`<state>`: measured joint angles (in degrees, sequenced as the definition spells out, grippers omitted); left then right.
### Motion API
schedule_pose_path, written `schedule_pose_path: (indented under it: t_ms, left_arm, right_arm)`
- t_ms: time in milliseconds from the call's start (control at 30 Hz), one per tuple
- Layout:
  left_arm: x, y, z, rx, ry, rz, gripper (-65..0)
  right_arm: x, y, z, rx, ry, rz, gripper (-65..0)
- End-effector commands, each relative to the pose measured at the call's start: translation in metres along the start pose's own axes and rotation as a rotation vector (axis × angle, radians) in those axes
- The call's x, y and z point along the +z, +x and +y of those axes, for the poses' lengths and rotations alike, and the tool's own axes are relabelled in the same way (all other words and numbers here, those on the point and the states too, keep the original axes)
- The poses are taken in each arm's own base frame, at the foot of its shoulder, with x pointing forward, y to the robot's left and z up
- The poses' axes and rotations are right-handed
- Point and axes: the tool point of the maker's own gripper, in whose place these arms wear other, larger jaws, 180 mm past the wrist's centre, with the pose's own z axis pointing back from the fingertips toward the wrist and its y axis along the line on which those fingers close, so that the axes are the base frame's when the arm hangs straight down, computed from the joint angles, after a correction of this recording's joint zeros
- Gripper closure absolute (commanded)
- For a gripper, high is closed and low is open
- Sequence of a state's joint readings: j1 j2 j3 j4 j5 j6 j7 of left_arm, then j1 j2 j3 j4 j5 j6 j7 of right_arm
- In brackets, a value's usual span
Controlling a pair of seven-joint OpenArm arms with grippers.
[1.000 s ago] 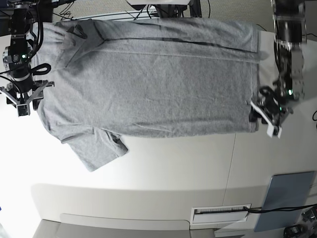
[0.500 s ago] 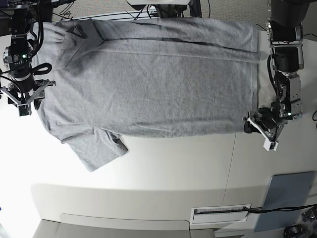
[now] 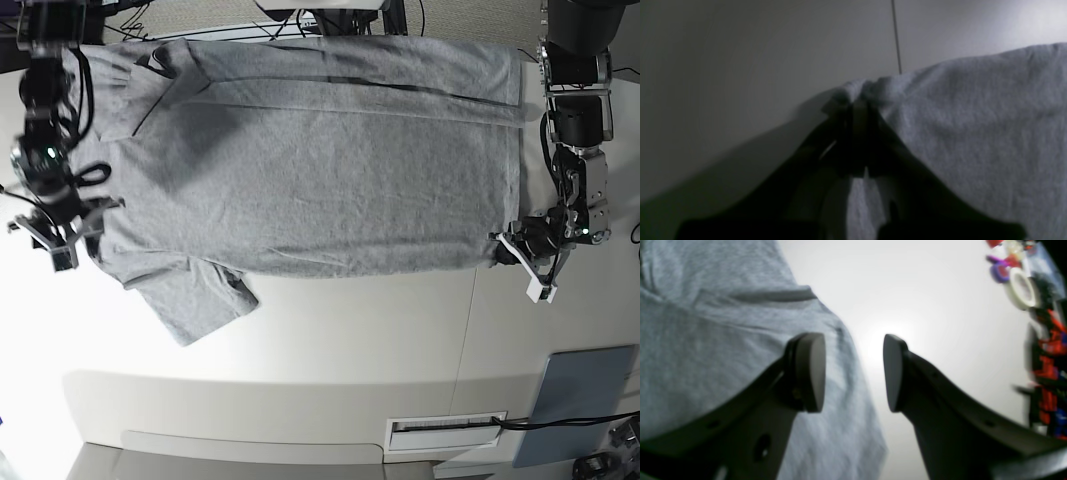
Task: Fold the T-shirt properly
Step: 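Move both grippers to the opposite long edge of the shirt, then grasp the sleeve side with right gripper, hem corner with left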
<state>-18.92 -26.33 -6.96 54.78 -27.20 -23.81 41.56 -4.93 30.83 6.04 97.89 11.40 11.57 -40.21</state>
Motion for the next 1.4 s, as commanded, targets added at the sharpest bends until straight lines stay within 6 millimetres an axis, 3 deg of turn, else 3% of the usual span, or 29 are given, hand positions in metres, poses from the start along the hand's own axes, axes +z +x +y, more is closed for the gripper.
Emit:
schedule_pose_path:
  t_ms: [0, 300, 667, 767, 933, 1167, 1367]
  left_arm:
    - [0.005, 0.006, 0.005, -0.019, 0.014, 0.005, 0.0]
    - [0.004, 0.006, 0.002, -0.037, -0.006, 0.004, 0.0]
    - [0.003, 0.006, -0.001, -0.036, -0.011, 0.005, 0.0]
    - [0.003, 0.005, -0.001, -0.036, -0.010, 0.013, 0.0]
    - [0.003, 0.001, 0.000, -0.037, -0.010, 0.030, 0.0]
    - [0.003, 0.001, 0.000, -0.036, -0.010, 0.030, 0.0]
    - [0.003, 0.002, 0.000, -0.036, -0.010, 0.030, 0.0]
  right_arm:
    - [-0.008, 0.021, -0.013, 0.006, -0.030, -0.044, -27.7]
    - [-0.091, 0.037, -0.019, -0.021, 0.014, 0.108, -27.7]
    - [-0.139, 0.060, 0.042, -0.152, 0.242, 0.219, -27.7]
    - [-0.149, 0.054, 0.055, -0.162, 0.247, 0.255, -27.7]
    - [-0.161, 0.041, 0.048, -0.167, 0.169, 0.272, -27.7]
    - [-0.163, 0.042, 0.041, -0.184, 0.138, 0.265, -27.6]
    - [-0.158, 0.023, 0.052, -0.199, 0.174, 0.332, -26.5]
